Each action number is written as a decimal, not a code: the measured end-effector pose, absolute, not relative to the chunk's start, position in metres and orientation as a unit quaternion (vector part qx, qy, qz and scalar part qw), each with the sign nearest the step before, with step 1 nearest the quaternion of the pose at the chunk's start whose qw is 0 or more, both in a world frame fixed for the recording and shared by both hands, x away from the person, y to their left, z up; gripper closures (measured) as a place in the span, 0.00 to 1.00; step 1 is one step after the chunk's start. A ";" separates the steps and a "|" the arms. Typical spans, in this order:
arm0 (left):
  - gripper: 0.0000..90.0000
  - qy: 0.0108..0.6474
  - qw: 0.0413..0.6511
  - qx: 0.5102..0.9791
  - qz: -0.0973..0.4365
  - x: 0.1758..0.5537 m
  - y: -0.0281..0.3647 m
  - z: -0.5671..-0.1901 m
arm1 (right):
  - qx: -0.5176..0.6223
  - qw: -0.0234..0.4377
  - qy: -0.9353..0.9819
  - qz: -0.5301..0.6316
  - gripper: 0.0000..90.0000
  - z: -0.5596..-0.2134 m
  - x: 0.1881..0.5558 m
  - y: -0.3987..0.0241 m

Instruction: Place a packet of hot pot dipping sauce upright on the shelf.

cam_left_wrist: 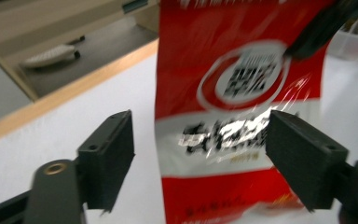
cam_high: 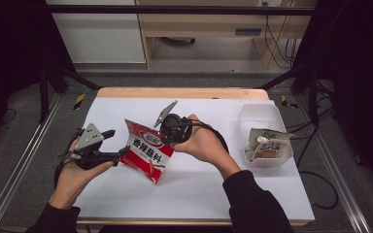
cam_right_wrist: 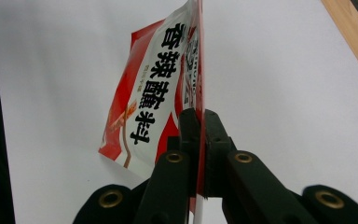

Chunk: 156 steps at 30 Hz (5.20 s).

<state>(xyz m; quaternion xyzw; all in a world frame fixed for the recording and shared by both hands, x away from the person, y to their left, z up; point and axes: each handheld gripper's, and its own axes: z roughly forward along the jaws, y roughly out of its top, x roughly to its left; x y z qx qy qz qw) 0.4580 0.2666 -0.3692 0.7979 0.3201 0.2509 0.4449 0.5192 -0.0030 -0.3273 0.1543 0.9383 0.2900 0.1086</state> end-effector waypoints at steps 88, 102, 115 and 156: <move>0.07 0.395 0.369 0.799 0.266 0.469 0.297 -0.452 | 0.342 0.267 0.853 0.290 1.00 -0.227 0.571 -0.273; 0.07 0.396 0.364 0.800 0.266 0.468 0.298 -0.452 | 0.352 0.261 0.853 0.283 1.00 -0.241 0.576 -0.301; 0.07 0.397 0.363 0.800 0.265 0.468 0.297 -0.453 | 0.366 0.255 0.850 0.281 1.00 -0.254 0.573 -0.320; 0.07 0.399 0.363 0.801 0.261 0.468 0.297 -0.453 | 0.387 0.246 0.853 0.251 0.84 -0.304 0.584 -0.328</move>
